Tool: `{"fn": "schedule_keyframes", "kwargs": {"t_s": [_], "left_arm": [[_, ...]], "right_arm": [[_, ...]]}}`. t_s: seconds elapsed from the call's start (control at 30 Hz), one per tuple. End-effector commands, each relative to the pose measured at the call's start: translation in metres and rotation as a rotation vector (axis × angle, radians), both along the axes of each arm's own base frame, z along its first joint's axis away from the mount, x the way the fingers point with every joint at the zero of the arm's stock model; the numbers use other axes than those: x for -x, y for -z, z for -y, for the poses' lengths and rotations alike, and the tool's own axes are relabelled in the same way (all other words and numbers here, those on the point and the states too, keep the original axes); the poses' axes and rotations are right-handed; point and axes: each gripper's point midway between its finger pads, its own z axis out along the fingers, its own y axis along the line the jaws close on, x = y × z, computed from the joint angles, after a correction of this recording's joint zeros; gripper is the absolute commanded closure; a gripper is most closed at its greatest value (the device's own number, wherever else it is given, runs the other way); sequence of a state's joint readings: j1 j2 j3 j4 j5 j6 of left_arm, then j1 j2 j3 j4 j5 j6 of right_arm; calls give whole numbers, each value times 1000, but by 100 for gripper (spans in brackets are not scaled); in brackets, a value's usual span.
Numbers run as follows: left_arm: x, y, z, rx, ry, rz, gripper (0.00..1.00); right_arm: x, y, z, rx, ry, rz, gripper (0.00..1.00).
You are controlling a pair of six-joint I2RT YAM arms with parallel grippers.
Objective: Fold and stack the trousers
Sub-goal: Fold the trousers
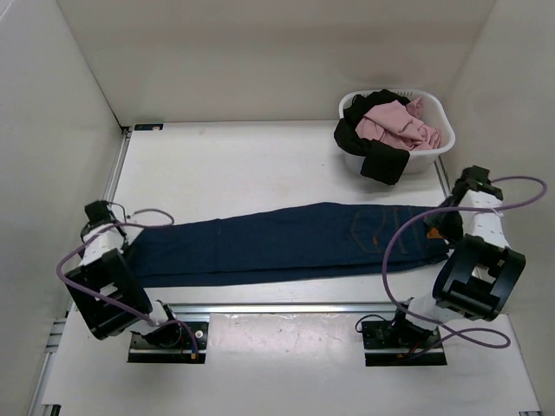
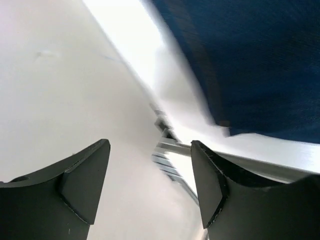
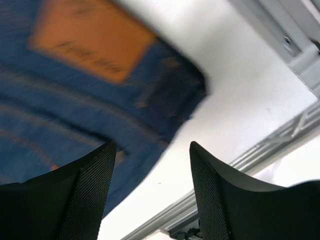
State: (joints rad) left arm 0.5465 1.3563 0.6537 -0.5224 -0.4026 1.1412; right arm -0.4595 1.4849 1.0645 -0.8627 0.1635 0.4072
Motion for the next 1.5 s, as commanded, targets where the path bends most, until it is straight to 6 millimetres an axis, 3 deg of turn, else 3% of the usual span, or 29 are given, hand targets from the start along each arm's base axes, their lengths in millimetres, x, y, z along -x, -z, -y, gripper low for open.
{"fn": "schedule_keyframes", "kwargs": {"t_s": [0.0,0.07,0.1,0.2,0.3,0.33,0.4,0.53,0.57,0.63,0.7,0.77,0.9,0.97,1.0,1.07,1.1,1.13,1.2,1.23,1.3,1.37,1.47], "left_arm": [[-56,-62,-12,-17,10,219,23],[-68,-69,2,51,17,223,23],[-84,-76,11,73,26,250,23],[-91,-64,33,122,35,211,23],[-82,-29,58,178,43,124,23],[-70,-10,69,210,41,72,23],[-56,11,84,261,23,23,24],[-41,55,89,240,1,-63,27],[-47,60,86,225,-8,-47,27],[-58,65,85,218,-29,-32,28],[-85,64,84,204,-27,1,29],[-119,55,82,205,-21,63,29],[-168,37,93,198,24,140,29],[-172,35,102,218,35,127,29],[-174,34,108,229,49,122,29],[-167,33,114,263,25,111,29],[-159,33,115,264,24,107,29],[-153,34,118,278,14,101,29],[-140,33,120,281,2,99,28],[-136,36,120,282,0,87,28],[-127,39,122,285,-11,77,28],[-124,39,122,286,-19,79,28],[-121,40,125,302,-38,80,28]], "right_arm": [[-20,-24,-18,96,-90,41,34],[-35,-32,-35,119,-135,70,34],[-37,-29,-41,113,-144,61,34],[-46,-16,-57,70,-164,60,37],[-51,5,-64,17,-156,47,44],[-49,16,-67,-2,-144,35,47],[-46,36,-74,-44,-116,-3,59],[-49,68,-83,-106,-65,-35,72],[-48,80,-86,-126,-56,-67,75],[-59,86,-82,-119,-43,-69,80],[-67,94,-76,-96,-38,-82,81],[-90,86,-68,-66,-37,-33,82],[-131,61,-58,-28,-49,72,82],[-138,46,-57,-19,-60,105,82],[-136,43,-59,-31,-74,105,80],[-134,25,-61,-42,-83,155,67],[-121,27,-65,-54,-85,144,58],[-115,10,-63,-46,-67,190,40],[-97,3,-59,-54,3,202,27],[-77,1,-57,-49,42,188,18],[-61,-3,-48,-67,134,213,11],[-41,10,-42,-87,203,180,1],[-42,18,-30,-90,252,200,1]]}}
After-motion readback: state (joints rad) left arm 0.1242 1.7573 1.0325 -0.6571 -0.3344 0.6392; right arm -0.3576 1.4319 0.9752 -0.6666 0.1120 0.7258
